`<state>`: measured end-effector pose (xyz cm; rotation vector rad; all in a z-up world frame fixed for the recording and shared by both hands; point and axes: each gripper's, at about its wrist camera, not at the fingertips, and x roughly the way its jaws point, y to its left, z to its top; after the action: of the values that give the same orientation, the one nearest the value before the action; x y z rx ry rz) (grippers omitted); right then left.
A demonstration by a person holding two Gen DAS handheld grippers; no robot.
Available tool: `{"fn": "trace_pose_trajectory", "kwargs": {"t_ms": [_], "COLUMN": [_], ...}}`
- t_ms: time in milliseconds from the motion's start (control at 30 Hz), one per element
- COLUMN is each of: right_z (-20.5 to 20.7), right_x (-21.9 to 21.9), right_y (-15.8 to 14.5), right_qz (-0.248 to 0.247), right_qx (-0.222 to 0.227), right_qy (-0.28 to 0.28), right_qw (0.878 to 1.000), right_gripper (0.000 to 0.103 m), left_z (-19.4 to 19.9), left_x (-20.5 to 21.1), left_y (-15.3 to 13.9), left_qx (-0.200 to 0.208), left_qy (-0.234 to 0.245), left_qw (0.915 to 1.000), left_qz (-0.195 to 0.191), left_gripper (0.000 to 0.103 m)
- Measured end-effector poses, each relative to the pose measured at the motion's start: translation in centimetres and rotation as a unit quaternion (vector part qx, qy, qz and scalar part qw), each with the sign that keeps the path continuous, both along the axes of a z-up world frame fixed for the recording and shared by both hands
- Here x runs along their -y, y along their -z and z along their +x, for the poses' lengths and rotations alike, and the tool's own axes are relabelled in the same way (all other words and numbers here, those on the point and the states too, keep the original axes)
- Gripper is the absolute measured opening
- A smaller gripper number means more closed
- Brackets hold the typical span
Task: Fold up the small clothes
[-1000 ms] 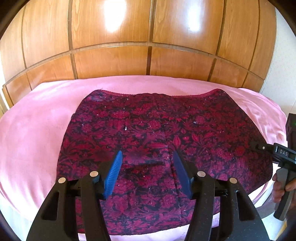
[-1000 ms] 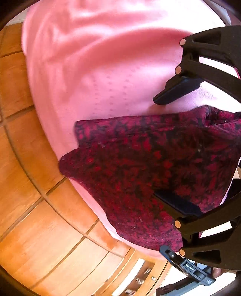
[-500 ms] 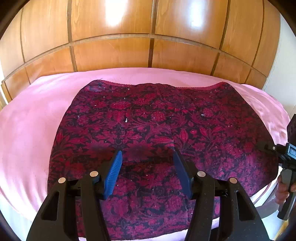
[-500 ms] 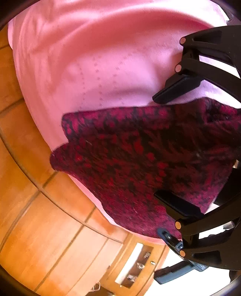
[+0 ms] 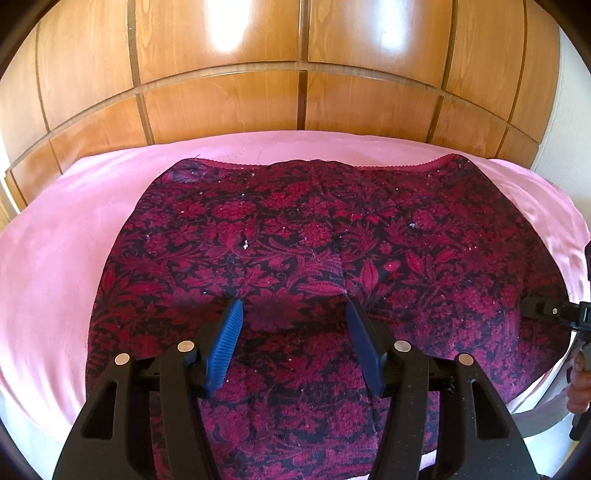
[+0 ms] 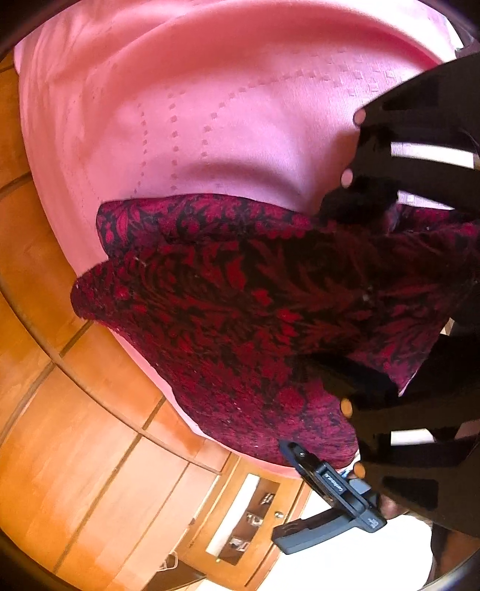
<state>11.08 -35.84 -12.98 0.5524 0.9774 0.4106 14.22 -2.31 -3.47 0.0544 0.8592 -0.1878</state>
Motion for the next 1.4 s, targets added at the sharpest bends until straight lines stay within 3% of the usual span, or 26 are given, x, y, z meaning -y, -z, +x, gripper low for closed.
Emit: {"fn": "trace_pose_trajectory", "kwargs": {"t_ms": [433,600,733,833,900,1033,1233,1300,1400], "right_z": [0.1,0.1,0.6,1.2,1.5,2.2,2.4,1.9,0.2], "right_x": [-1.4,-3.0,-5.9,-9.3,-11.4,-17.9,-28.0,-30.9,-33.7], "right_y": [-3.1,-6.5,-10.2,-12.7,-13.7,-14.6,-11.4,-10.0,-8.1], "right_qz": [0.006,0.026,0.031,0.034,0.035,0.019,-0.050,-0.096,-0.169], "right_qx": [-0.007,0.021,0.057,0.086,0.098,0.119,0.115,0.126,0.152], "right_qy": [0.001,-0.013,-0.042,-0.076,-0.097,-0.153,-0.230,-0.253,-0.280], "right_qw": [1.000,0.999,0.997,0.993,0.990,0.981,0.965,0.954,0.933], "right_gripper": [0.040,0.035,0.033,0.032,0.031,0.030,0.030,0.030,0.030], "left_z": [0.2,0.2,0.5,1.0,1.3,0.8,-1.1,-1.6,-1.0], "left_x": [-0.3,-0.9,-2.3,-4.5,-7.0,-12.4,-21.0,-22.2,-22.7], "left_y": [0.1,0.1,-0.2,-0.3,-0.5,-1.4,-2.9,-3.5,-4.4], "left_qx": [-0.005,-0.010,-0.019,-0.037,-0.047,-0.038,-0.010,-0.004,-0.002], "left_qy": [-0.004,-0.001,0.006,0.005,0.004,-0.033,-0.080,-0.072,-0.054], "left_qw": [0.9999,0.9994,0.9967,0.9889,0.9762,0.9588,0.9261,0.9201,0.9209], "left_qz": [-0.014,-0.033,-0.079,-0.144,-0.211,-0.280,-0.369,-0.385,-0.386], "left_gripper": [0.056,0.055,0.050,0.044,0.040,0.040,0.040,0.040,0.048]}}
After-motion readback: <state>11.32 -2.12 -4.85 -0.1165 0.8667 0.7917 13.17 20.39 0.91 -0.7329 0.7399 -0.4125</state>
